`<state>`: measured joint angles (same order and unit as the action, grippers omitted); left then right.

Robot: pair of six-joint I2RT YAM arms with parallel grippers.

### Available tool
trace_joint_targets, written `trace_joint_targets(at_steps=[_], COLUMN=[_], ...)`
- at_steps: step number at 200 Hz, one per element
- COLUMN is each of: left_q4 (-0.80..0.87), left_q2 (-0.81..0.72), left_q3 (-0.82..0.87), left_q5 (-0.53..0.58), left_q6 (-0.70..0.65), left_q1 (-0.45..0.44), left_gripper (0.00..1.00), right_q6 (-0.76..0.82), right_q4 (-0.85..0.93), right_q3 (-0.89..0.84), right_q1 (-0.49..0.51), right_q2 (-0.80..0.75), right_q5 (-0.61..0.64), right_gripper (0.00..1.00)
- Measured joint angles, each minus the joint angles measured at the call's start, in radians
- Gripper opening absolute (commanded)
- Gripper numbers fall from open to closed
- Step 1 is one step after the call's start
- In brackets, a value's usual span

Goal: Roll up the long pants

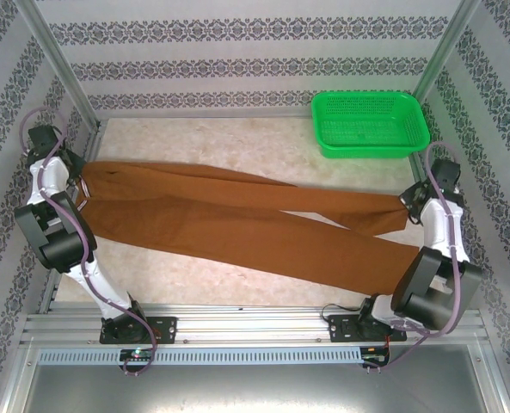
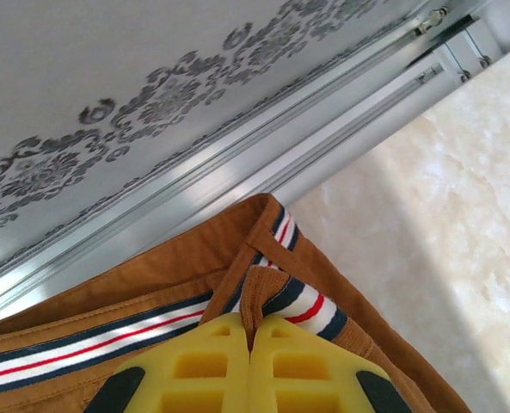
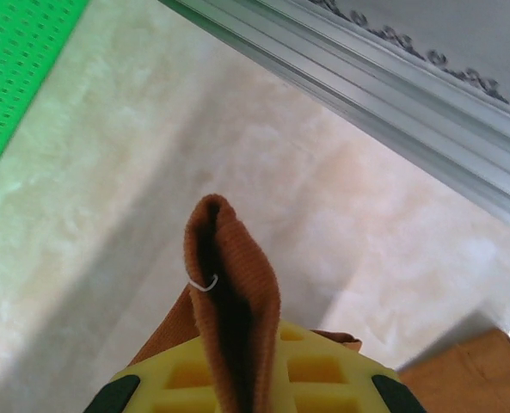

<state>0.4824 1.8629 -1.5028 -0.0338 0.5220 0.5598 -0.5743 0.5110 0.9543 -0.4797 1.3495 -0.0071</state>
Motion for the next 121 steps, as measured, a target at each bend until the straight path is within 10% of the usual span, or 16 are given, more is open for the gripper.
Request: trace_joint_targets(at_steps=[97,121], left_q4=[-0.096,-0.104], left_q2=[-0.09,-0.131], left_q3=[0.239,0.307], left_q5=[0.112,0.154], left_q6=[0.145,0.195], left_q1=[0.019,0.037], left_gripper=[0.03,0.37], right_q6=[-0.096,-0.146], right_q4=[0.05,0.079], right_q3=[-0.202,-0.273], right_q1=[-0.048,-0.074], right_q2=[-0.412,-0.506], right_q5=[0.061,0.08], right_gripper=[0.0,0.51])
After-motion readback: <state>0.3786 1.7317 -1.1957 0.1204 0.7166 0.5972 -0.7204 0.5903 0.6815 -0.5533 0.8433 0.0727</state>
